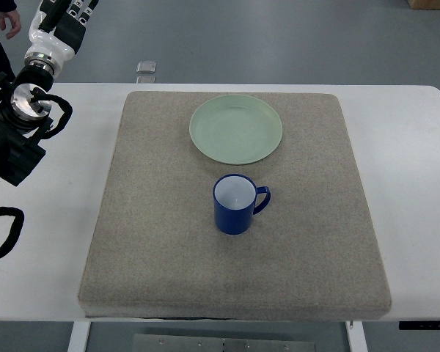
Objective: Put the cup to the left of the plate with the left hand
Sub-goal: 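Raise the left hand from its rest pose above the table edge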
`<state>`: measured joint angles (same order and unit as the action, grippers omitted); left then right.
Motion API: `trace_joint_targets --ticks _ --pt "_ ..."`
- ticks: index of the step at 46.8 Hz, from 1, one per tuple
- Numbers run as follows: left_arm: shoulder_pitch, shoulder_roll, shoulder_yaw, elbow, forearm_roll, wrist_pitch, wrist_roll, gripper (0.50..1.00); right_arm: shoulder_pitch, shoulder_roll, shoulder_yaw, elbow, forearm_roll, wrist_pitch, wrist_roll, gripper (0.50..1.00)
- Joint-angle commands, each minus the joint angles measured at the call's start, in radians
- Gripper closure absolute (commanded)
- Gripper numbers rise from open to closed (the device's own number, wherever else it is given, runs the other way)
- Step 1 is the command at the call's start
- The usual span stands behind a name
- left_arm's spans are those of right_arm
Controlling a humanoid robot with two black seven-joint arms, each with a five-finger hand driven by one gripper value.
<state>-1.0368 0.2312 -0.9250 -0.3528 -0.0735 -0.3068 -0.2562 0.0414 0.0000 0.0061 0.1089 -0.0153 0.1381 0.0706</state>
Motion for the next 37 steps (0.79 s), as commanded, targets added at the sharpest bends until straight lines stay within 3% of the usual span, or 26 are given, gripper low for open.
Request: trace_joint_targets --ticks 1,25,30,37 --pt "0.000 0.000 0.003 0.000 0.003 0.000 0.000 0.504 0.000 0.000 0.000 0.000 0.000 0.000 0.000 0.566" --pt "-0.014 0.014 0.015 0.000 0.017 0.018 -0.008 0.504 0.000 0.000 0.000 0.000 0.000 0.000 0.000 0.566" --pt "-0.046 0.017 0.101 -0.006 0.026 0.015 -0.002 0.504 0.000 0.000 0.000 0.000 0.000 0.000 0.000 0.566" --pt "-0.062 0.033 0.296 -0.147 0.031 0.015 -0.002 0.504 0.000 0.000 0.000 0.000 0.000 0.000 0.000 0.566"
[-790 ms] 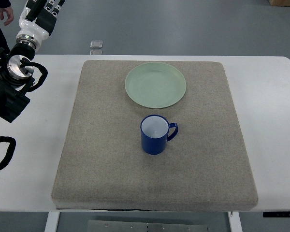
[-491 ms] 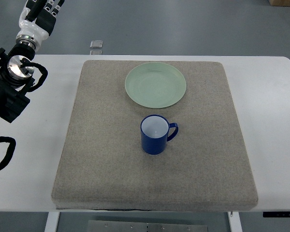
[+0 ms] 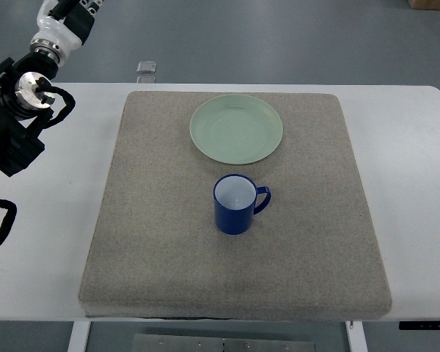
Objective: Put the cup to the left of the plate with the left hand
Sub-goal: 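Raise the left hand from its rest pose above the table edge, then extend the open left hand across the mat toward the blue mug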
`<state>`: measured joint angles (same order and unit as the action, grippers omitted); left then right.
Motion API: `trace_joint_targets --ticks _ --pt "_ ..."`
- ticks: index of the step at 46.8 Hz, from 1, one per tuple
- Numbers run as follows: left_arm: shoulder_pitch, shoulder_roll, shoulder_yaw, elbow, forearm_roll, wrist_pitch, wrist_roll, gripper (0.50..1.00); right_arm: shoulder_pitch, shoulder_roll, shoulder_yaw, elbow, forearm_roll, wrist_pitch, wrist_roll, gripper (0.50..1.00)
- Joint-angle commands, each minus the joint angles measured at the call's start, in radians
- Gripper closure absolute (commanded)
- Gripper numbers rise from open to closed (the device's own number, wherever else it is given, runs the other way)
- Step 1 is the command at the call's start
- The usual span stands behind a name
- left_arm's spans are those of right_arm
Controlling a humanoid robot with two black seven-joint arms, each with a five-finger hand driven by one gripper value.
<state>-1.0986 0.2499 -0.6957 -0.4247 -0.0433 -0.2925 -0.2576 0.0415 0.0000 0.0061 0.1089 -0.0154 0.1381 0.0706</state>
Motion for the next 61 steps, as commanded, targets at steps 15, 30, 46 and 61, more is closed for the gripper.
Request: trace_joint_targets --ticks 15,30,46,61 --pt "0.023 0.141 0.219 -0.374 0.125 -0.031 -0.002 0.504 0.000 0.000 0.000 0.000 0.000 0.000 0.000 0.566" --pt "0.131 0.236 0.245 -0.470 0.284 -0.172 -0.002 0.504 0.000 0.000 0.000 0.000 0.000 0.000 0.000 0.566" --pt "0.229 0.324 0.245 -0.526 0.370 -0.318 -0.002 0.504 0.000 0.000 0.000 0.000 0.000 0.000 0.000 0.566" --pt "0.295 0.354 0.245 -0.571 0.457 -0.318 -0.002 0.504 0.000 0.000 0.000 0.000 0.000 0.000 0.000 0.566"
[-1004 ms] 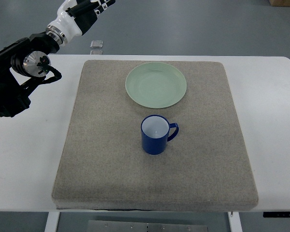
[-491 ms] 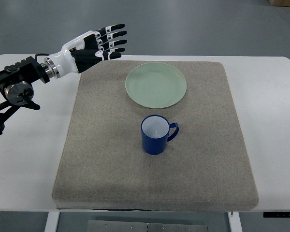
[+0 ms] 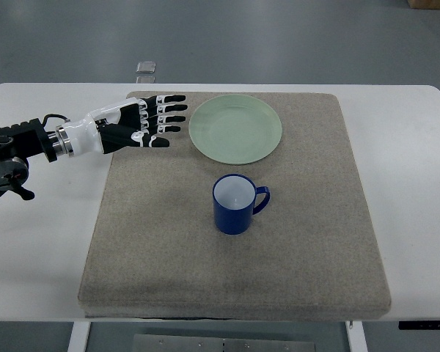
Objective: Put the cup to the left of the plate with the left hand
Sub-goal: 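Extend the open left hand across the mat toward the blue mug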
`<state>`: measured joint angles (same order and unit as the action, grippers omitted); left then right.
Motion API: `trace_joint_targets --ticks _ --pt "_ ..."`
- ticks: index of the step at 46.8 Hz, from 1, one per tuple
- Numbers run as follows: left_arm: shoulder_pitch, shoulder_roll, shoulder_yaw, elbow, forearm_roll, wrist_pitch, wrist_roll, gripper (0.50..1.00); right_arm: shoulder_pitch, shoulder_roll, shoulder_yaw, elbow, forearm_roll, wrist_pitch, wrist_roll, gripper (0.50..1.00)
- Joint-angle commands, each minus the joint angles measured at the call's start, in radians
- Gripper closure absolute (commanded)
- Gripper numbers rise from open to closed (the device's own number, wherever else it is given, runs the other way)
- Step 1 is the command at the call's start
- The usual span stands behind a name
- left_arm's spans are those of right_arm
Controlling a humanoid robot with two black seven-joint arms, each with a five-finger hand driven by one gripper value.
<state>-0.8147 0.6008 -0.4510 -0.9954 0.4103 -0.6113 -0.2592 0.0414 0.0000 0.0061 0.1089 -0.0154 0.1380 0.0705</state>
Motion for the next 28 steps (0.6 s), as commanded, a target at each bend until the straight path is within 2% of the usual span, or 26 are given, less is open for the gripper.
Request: trace_joint_targets --ticks 1,28 --pt "0.015 0.005 0.000 0.000 0.005 0.000 0.000 0.504 0.000 0.000 0.000 0.000 0.000 0.000 0.000 0.566" --pt "0.075 -0.027 0.000 -0.015 0.085 0.000 0.000 0.504 0.000 0.000 0.000 0.000 0.000 0.000 0.000 0.566"
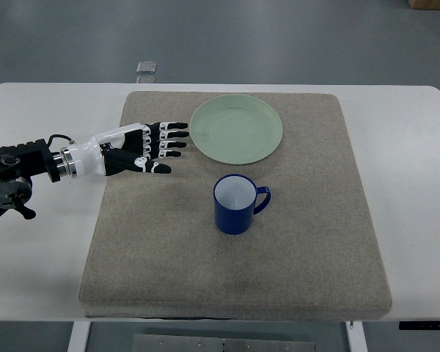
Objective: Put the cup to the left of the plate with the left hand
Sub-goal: 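Extend the open left hand across the mat toward the blue mug, then wrap the left hand fingers around the blue mug's body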
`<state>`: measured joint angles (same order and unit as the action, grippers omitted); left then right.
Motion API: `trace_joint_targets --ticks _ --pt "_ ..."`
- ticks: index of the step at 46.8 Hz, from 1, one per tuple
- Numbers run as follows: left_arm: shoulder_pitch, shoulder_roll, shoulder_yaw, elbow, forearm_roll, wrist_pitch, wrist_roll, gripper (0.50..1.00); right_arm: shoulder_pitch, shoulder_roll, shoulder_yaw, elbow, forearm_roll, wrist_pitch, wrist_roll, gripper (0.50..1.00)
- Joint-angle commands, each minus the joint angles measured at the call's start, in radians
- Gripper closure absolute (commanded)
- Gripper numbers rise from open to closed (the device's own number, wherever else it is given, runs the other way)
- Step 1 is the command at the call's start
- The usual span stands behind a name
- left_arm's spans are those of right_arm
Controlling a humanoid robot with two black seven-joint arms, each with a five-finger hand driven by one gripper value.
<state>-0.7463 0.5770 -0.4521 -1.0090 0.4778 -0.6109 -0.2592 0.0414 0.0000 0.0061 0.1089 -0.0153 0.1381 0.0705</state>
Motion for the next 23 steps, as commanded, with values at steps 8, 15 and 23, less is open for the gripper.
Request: trace_joint_targets --ticks 8,15,23 --pt "0.013 -0.012 0.001 -0.005 0.035 0.000 0.000 0.504 0.000 0.000 0.000 0.000 0.000 0.000 0.000 0.566" --pt "0.024 -0.034 0.001 -0.005 0.056 0.000 0.000 0.504 0.000 0.000 0.000 0.000 0.000 0.000 0.000 0.566" --pt "0.021 -0.057 0.000 -0.016 0.064 0.000 0.000 0.504 0.000 0.000 0.000 0.000 0.000 0.000 0.000 0.566"
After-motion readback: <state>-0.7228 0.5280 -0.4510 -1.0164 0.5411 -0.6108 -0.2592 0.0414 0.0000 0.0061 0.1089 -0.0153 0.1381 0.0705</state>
